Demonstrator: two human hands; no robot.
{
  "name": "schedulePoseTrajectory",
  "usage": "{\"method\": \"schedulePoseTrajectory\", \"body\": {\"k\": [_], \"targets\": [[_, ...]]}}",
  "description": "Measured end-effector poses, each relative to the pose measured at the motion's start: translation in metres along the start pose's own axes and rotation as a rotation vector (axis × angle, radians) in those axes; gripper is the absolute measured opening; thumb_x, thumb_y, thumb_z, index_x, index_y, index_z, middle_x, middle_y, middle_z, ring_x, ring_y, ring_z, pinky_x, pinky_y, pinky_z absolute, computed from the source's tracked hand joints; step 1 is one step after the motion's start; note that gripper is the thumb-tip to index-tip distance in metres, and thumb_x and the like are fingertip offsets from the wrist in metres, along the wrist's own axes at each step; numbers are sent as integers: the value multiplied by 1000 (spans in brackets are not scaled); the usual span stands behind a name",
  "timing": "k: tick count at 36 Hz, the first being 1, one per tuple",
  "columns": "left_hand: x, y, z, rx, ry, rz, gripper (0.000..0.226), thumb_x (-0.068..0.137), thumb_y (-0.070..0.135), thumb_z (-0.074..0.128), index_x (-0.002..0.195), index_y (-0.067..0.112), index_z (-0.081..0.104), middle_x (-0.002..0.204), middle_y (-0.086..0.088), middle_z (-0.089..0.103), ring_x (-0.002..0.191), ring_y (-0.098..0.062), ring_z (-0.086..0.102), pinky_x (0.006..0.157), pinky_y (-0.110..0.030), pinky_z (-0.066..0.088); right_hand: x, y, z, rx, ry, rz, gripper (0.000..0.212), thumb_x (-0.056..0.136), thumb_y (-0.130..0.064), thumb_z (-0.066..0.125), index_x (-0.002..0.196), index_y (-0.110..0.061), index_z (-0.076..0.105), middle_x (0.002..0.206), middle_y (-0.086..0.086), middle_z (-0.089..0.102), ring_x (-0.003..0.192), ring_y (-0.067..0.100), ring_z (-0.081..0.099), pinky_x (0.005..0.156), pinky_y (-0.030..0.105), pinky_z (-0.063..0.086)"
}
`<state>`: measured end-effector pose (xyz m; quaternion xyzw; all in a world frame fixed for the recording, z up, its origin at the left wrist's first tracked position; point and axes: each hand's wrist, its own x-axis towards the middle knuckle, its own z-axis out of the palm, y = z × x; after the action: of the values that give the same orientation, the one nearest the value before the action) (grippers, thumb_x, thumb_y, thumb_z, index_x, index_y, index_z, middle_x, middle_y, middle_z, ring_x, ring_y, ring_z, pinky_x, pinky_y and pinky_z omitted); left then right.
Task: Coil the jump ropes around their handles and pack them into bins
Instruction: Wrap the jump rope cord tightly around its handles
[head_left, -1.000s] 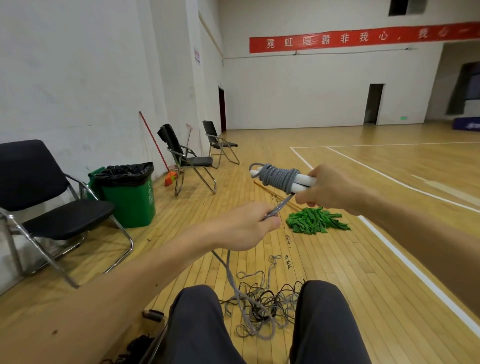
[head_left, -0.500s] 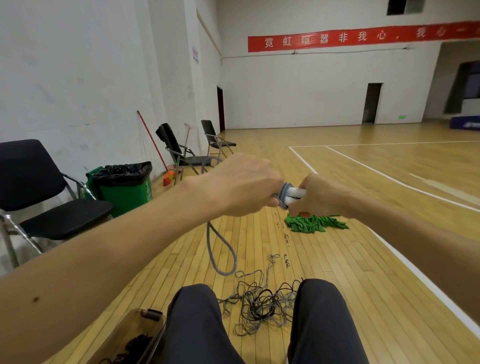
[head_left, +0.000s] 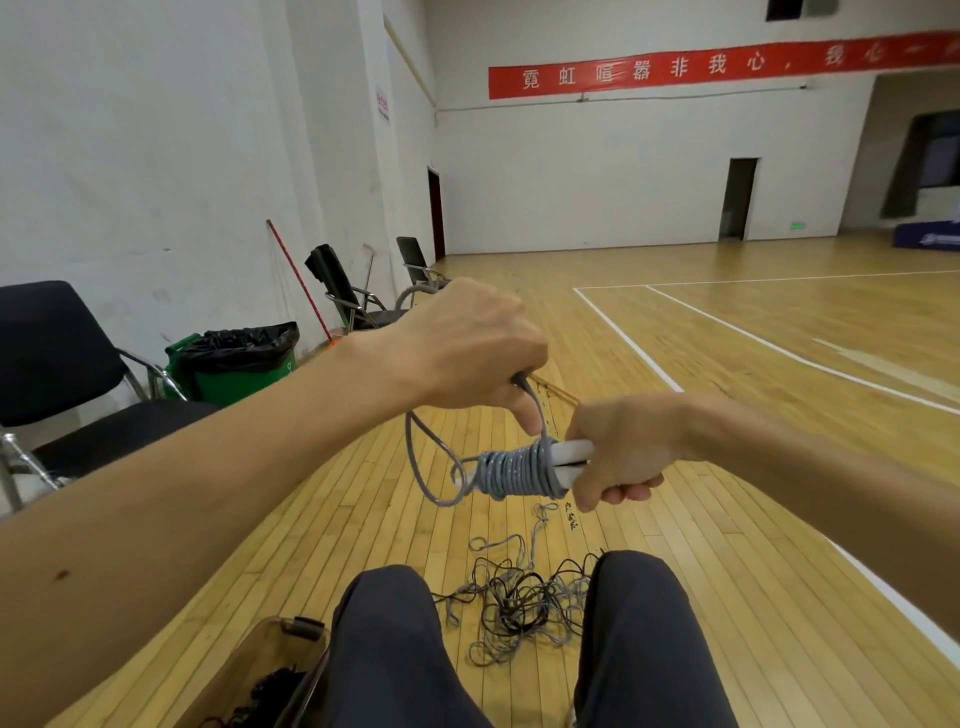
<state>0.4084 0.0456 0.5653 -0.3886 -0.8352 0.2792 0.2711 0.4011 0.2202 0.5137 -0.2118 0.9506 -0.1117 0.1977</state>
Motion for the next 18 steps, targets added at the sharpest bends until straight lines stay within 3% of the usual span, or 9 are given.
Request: {"method": "schedulePoseTrajectory", "body": {"k": [4,7,10,15,18], "targets": [[-1,-5,2,-129,-25,-69,58,72,79,57,59,26,35,59,13,37,57,-3,33,62,-28,39,-6,-6,3,-26,-27,-93,12,85,-16,73,81,-7,66,61,1,58,51,14,49,50,22,39],[-2,-9,6,-276,-47,-125,59,64,79,64,59,24,45,59,13,40,58,-5,37,66,-33,46,-11,-10,6,-28,-25,-173,14,84,-17,73,80,-5,66,62,2,59,58,17,51,58,29,42],[-4,-13,7,-392,-70,-165,63,58,79,66,60,18,53,57,13,41,57,-6,39,66,-30,43,-16,-13,7,-14,-9,-240,23,85,-17,73,86,4,65,63,2,58,57,12,50,56,24,42],[-9,-18,13,-423,-72,-208,77,45,93,47,54,17,45,51,7,35,49,-10,31,54,-25,31,-28,-18,6,28,-21,-310,16,85,-16,75,77,-10,63,60,-2,57,54,8,52,53,18,43],[-13,-16,19,-365,-71,-191,81,48,101,36,51,20,40,49,9,31,47,-11,29,50,-26,28,-32,-19,5,49,-18,-374,23,84,-13,75,68,-17,59,59,-4,58,55,7,54,56,21,45]]}}
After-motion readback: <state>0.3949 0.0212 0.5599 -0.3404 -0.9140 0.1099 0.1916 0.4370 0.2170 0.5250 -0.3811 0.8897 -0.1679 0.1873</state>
